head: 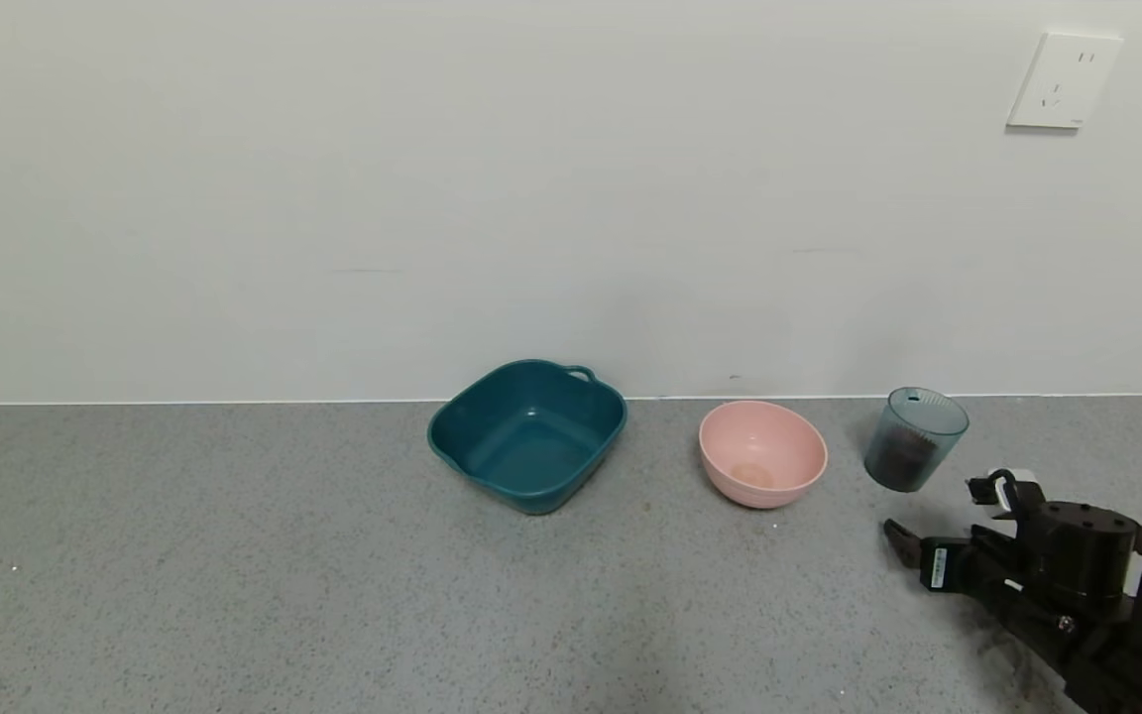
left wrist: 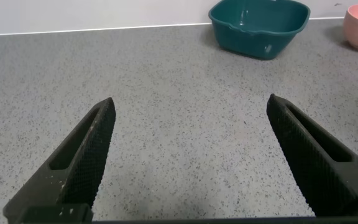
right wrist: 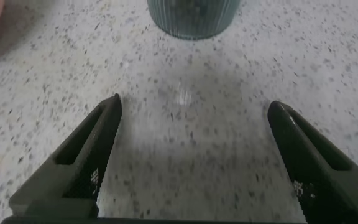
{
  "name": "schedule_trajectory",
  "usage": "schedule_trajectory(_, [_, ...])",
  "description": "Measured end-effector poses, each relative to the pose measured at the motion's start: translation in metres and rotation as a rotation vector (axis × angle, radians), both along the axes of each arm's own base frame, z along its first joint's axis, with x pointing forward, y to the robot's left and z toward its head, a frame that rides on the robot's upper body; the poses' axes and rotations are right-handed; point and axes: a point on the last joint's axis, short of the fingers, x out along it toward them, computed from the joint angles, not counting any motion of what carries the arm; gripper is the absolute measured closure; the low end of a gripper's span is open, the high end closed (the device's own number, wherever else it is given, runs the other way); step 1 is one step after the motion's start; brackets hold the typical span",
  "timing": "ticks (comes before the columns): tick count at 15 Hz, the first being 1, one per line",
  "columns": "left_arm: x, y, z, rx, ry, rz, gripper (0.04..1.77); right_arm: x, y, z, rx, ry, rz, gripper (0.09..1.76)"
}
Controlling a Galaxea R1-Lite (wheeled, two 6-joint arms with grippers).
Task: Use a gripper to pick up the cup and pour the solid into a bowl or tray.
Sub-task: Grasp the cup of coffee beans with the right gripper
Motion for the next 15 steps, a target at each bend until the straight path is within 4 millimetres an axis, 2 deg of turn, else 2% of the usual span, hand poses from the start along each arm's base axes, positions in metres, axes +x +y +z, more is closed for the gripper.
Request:
schedule_trajectory(9, [0.0,0.0,0.0,0.0,0.0,0.0,0.06,0.05,-0.003,0.003,-0.001,-0.152,-0.008,0.14])
schedule_trajectory(15, [0.0,0.0,0.0,0.0,0.0,0.0,0.06,0.07,-0.004,0.001,-0.011,-0.203,-0.019,0.14])
